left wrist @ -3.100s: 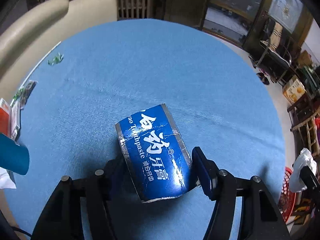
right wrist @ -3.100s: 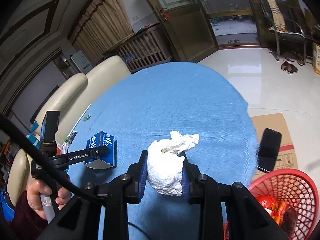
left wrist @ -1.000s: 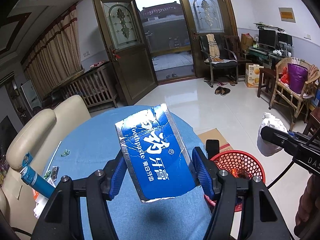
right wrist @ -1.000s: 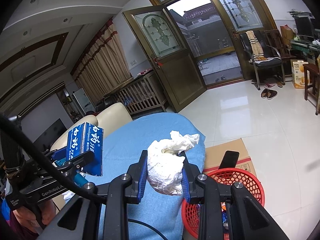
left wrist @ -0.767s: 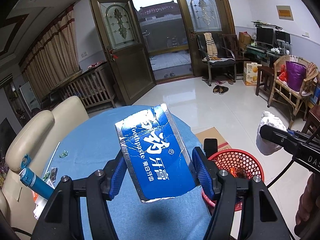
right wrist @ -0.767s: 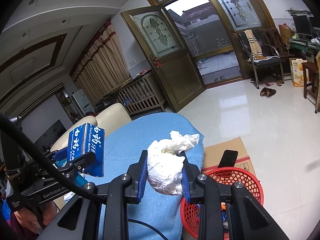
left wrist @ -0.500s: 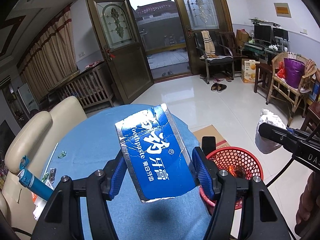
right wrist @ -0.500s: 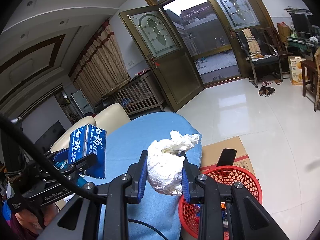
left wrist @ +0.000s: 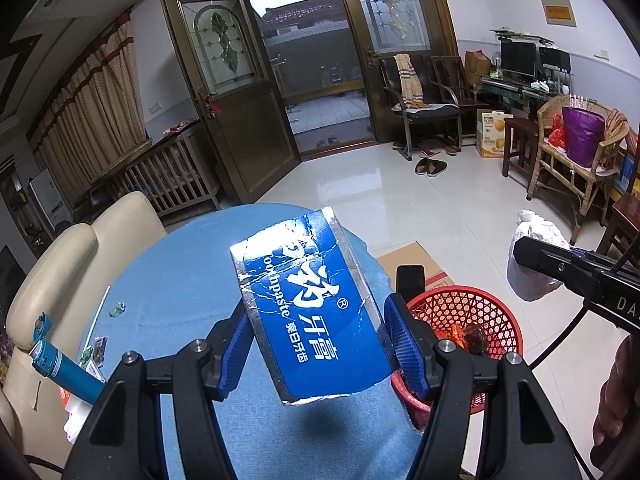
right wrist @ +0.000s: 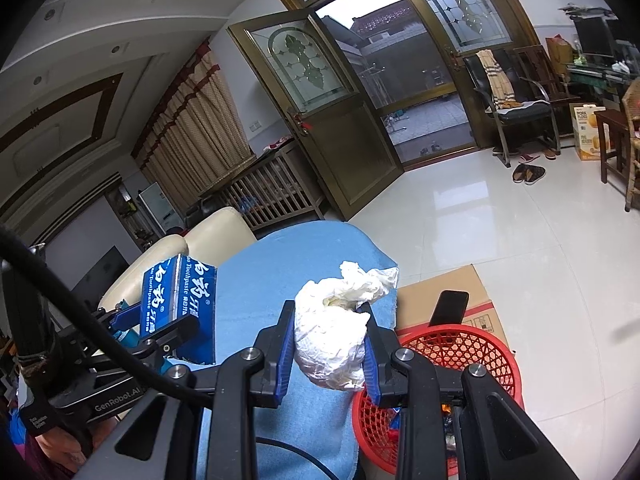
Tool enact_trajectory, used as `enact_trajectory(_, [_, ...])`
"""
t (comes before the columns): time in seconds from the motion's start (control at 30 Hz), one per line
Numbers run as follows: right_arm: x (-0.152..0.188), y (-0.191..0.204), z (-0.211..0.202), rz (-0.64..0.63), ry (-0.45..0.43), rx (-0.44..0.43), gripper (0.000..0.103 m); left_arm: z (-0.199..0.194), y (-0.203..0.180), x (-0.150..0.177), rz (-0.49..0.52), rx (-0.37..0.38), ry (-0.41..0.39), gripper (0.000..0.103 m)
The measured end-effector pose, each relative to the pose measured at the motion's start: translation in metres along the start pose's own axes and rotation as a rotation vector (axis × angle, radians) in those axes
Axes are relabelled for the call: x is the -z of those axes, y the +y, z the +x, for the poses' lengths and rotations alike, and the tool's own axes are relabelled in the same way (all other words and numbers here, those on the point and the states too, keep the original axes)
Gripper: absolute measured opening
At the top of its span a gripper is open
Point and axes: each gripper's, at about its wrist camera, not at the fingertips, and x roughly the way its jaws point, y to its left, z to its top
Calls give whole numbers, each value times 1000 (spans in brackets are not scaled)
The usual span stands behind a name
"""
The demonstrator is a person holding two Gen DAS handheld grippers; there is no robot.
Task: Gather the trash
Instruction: 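Carry the tissue in the right tool while the left tool carries the blue box to the basket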
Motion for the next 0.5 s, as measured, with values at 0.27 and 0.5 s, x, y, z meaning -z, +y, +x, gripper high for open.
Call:
enact_trajectory(0.27, [2, -6, -1, 10, 0, 1, 31, 3, -2, 1, 14, 9, 7, 66])
enact_trajectory(0.5, [4, -8, -4, 20, -3, 4, 31, 5, -5, 1, 25, 14, 11, 66])
